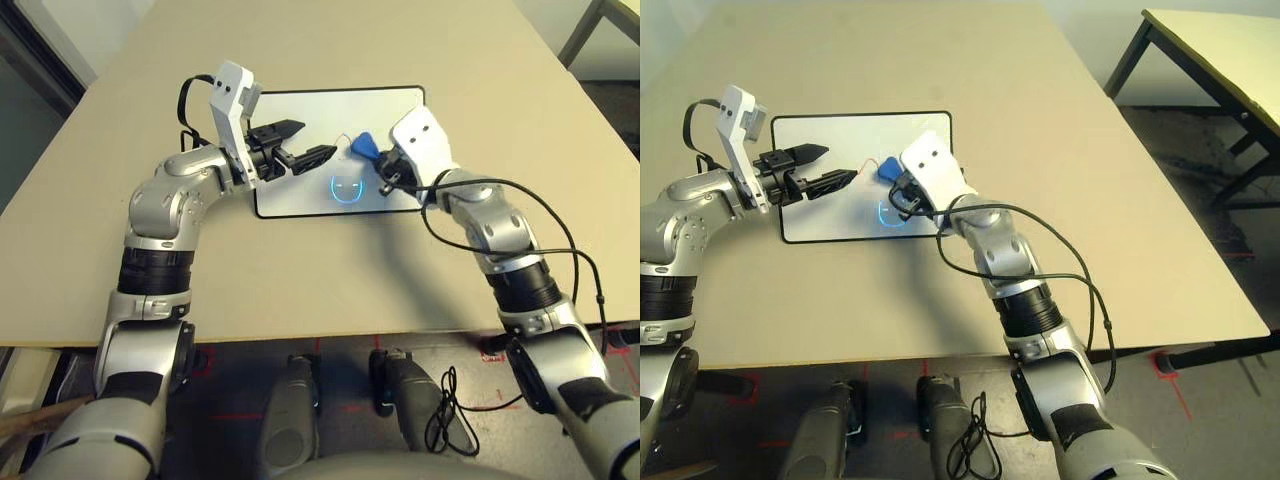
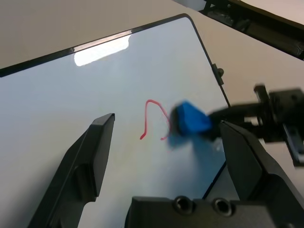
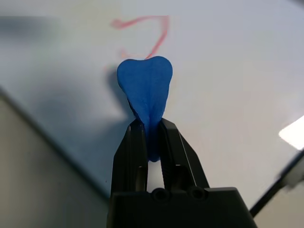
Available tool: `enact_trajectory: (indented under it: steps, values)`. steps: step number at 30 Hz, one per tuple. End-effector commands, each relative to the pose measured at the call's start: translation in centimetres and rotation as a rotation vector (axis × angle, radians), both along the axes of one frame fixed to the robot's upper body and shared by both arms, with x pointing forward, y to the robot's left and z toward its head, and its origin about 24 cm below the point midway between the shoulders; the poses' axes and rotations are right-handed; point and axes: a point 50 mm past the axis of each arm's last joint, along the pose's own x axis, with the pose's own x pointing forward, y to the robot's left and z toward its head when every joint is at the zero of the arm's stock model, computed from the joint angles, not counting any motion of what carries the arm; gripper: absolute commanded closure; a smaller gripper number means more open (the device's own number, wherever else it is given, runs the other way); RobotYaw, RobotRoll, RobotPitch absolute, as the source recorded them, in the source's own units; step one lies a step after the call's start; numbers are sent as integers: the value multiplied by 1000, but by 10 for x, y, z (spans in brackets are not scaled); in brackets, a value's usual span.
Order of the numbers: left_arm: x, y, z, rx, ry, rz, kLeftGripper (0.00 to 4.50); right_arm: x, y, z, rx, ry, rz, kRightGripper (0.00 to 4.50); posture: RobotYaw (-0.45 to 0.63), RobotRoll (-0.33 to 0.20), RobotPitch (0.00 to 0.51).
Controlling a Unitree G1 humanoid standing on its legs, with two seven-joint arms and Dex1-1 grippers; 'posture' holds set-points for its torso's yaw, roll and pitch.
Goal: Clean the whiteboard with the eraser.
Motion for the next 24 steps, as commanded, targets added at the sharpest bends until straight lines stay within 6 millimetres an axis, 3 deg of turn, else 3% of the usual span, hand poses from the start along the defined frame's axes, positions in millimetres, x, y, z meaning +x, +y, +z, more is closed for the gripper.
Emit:
enact_trajectory:
  steps: [1,13,17,24]
  values:
    - [-1,-2,0,10,4,-12,0,4,-7,-19,-52,92,-47,4224,44,0,243]
    - [-2,-3,-1,7,3,-12,0,42,-27,41,23,-100,-176,4242,47,0,240]
    - [-2,-3,-1,6,3,-12,0,43,-27,36,19,-94,-176,4242,51,0,241]
    - [-2,-3,-1,6,3,-9,0,26,-9,8,3,-18,-103,4251,52,0,241]
